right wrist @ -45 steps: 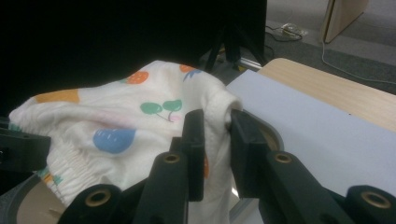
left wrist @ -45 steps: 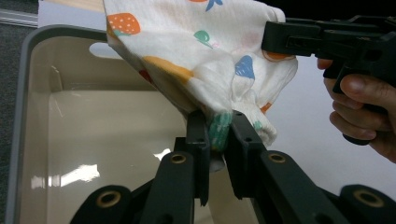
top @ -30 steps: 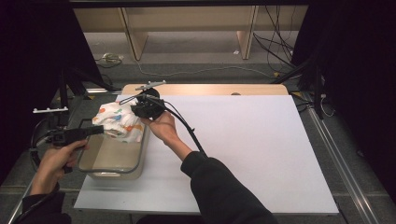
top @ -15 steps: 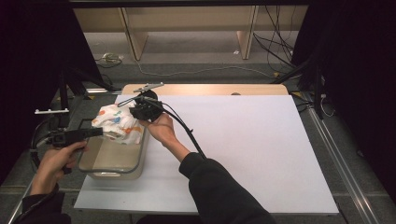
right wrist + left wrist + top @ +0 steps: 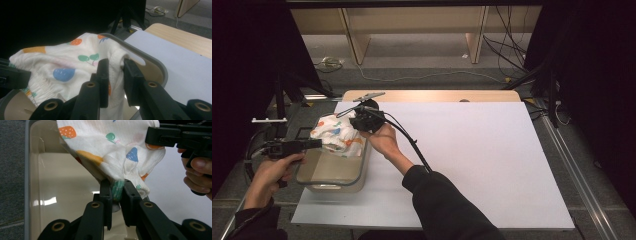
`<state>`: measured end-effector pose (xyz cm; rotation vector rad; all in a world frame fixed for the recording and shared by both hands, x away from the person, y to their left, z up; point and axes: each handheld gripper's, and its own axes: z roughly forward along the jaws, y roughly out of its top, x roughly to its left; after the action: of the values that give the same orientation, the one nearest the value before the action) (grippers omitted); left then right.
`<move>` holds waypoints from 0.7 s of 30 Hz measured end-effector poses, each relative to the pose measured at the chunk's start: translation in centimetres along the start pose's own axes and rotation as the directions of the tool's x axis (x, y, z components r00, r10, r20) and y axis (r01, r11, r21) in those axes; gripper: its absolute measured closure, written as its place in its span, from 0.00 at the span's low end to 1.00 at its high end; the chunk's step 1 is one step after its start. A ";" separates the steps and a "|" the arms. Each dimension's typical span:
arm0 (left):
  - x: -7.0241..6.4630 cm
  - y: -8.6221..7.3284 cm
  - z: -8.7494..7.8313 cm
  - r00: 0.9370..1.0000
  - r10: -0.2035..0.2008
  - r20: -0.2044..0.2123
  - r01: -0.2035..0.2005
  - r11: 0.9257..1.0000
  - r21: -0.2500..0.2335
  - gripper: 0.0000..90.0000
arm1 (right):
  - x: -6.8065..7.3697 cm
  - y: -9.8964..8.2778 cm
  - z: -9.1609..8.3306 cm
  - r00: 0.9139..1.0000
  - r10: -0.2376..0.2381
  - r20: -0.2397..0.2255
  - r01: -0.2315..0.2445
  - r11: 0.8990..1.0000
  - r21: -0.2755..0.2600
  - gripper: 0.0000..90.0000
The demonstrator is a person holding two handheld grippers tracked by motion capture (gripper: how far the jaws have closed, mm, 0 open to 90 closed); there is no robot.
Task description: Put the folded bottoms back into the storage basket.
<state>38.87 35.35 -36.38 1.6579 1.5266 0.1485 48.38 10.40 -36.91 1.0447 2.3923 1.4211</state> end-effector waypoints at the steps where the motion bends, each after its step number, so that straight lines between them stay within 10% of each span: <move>1: 0.1 0.0 0.0 1.000 0.000 -0.001 0.000 1.000 0.004 0.89 | 0.0 0.0 0.0 1.000 0.001 0.000 -0.001 1.000 0.001 0.85; 21: 0.5 -0.3 0.4 1.000 0.004 -0.009 -0.004 0.999 0.047 0.89 | 0.1 -0.9 0.7 1.000 0.006 -0.005 -0.006 1.000 0.025 0.85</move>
<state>39.01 35.50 -37.06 1.6993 1.5445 0.1238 48.21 10.71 -38.02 1.0568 2.4185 1.4006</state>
